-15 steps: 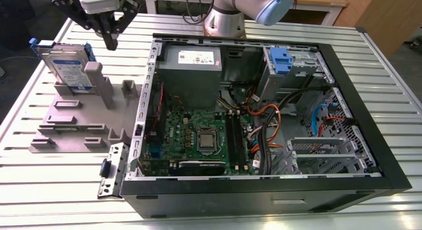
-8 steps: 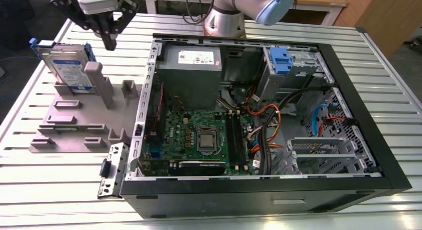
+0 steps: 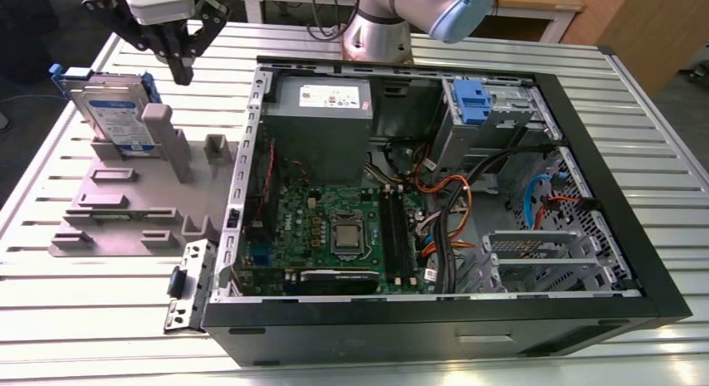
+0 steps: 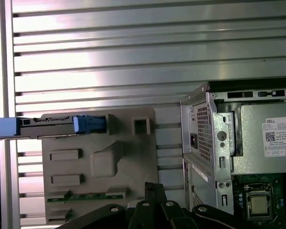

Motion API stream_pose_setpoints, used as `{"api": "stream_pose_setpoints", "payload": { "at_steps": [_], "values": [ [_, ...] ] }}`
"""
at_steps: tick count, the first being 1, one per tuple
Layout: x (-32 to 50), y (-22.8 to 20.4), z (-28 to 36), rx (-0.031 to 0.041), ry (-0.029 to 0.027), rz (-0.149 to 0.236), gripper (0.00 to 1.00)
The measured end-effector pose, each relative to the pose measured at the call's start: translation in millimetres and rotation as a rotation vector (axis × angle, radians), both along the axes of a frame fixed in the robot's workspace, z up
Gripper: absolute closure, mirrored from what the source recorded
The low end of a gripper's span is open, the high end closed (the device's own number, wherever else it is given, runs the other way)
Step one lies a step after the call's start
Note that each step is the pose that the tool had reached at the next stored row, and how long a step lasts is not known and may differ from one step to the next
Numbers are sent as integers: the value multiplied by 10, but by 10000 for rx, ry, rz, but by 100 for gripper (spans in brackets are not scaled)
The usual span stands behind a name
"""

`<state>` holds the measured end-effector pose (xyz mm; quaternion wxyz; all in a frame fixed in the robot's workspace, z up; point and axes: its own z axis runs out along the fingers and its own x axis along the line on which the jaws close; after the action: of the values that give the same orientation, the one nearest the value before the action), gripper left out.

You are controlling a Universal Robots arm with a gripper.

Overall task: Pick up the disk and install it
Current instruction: 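Reach for the disk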

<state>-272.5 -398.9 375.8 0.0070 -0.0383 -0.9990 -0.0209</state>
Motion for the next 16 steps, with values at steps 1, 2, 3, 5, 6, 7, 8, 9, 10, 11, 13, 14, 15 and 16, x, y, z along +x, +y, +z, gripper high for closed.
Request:
{"api": "stream_pose_setpoints", "payload": {
  "at_steps": [1, 2, 3, 5, 6, 7, 8, 9, 10, 11, 13, 14, 15, 16],
  "values": [
    [-3, 0, -1, 1, 4, 0, 89],
    [-6, 0, -2, 1, 8, 0, 89],
    [-9, 0, -2, 1, 12, 0, 89],
    [-16, 0, -4, 1, 19, 0, 89],
    [-19, 0, -4, 1, 23, 0, 89],
    [-22, 0, -5, 1, 26, 0, 89],
    [-25, 0, -5, 1, 30, 0, 89],
    [-28, 0, -6, 0, 34, 1, 89],
    [-31, 0, -6, 0, 36, 0, 89],
    [-34, 0, -6, 0, 38, 0, 89],
    [-50, 0, -10, 0, 71, 0, 89],
    [-54, 0, -18, 0, 148, 0, 89],
    [-54, 0, -19, 0, 152, 0, 89],
    [-54, 0, -19, 1, 155, 0, 89]
  ]
}}
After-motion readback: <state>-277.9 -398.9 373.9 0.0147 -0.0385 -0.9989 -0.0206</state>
